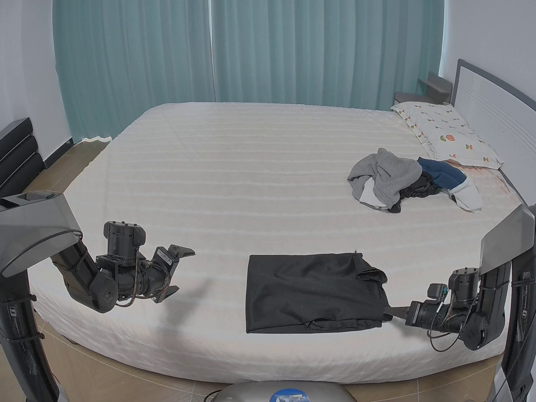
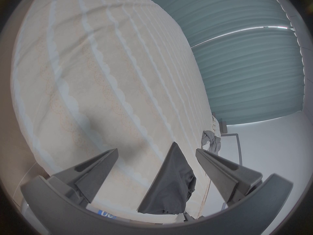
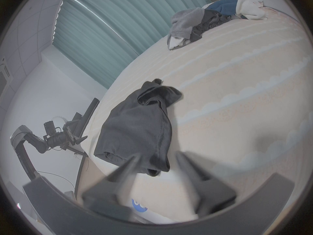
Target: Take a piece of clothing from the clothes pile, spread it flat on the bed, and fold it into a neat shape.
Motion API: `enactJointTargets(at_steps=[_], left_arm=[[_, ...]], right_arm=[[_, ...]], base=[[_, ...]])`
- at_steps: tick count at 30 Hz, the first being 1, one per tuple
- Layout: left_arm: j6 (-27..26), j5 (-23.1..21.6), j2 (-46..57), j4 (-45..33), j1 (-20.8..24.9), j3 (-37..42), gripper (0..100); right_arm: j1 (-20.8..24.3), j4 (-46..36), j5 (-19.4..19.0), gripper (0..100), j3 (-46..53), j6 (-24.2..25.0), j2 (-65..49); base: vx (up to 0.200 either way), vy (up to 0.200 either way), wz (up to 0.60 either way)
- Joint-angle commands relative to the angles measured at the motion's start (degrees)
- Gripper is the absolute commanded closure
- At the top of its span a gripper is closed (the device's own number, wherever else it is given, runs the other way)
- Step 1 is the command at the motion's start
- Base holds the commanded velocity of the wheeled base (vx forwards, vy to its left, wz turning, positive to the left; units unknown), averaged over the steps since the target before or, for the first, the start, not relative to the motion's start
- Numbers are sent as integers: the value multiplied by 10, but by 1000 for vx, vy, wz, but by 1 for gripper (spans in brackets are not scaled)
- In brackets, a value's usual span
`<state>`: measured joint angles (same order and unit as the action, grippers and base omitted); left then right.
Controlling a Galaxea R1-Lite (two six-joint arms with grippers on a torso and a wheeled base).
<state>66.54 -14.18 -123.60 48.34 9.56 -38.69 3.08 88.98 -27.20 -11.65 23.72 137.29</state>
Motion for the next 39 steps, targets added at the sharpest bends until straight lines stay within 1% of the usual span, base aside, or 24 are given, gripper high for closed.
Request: enactJointTargets(at_steps=[1,4,6,8,10,12,15,16,17,21,30,32,33,35,39], left_arm=[[4,4,2,3,-4,-1,0],[3,6,1,3,-4,-2,0],[3,6,0,3,-4,-3,0],[-2,6,-1,4,-2,1,0],[-3,7,-1,4,-1,1,0],[-3,7,-1,4,0,0,0],[-3,7,-1,4,0,-2,0],[-3,7,-1,4,0,-2,0],[-3,7,-2,4,0,-2,0],[-3,7,-4,4,0,-2,0],[-3,8,-4,4,0,-3,0],[-3,8,-4,4,0,-3,0],[-3,8,-4,4,0,-3,0],[-3,8,-4,4,0,-3,0],[-3,8,-4,4,0,-2,0]], right_arm=[[-6,8,-2,0,-7,10,-42],[-3,8,-2,0,-14,40,-79],[12,8,-1,0,-19,82,-94],[54,8,7,0,-36,124,-87],[76,8,11,0,-50,146,-70],[101,8,29,0,-72,171,-48],[134,8,66,0,-109,196,-11],[134,8,66,0,-109,196,-11],[148,8,84,0,-125,201,2],[161,8,88,0,-132,202,10],[170,8,95,0,-156,209,25],[170,8,108,0,-164,208,29],[170,8,131,0,-177,208,38],[167,8,152,0,-189,207,45],[152,8,182,0,-203,205,45]], base=[[0,0,0],[67,0,0],[200,0,0],[200,0,0],[200,0,0],[200,0,0],[0,0,0],[0,0,0],[0,0,0],[0,0,0],[0,0,0],[0,0,0],[0,0,0],[0,0,0],[0,0,0]])
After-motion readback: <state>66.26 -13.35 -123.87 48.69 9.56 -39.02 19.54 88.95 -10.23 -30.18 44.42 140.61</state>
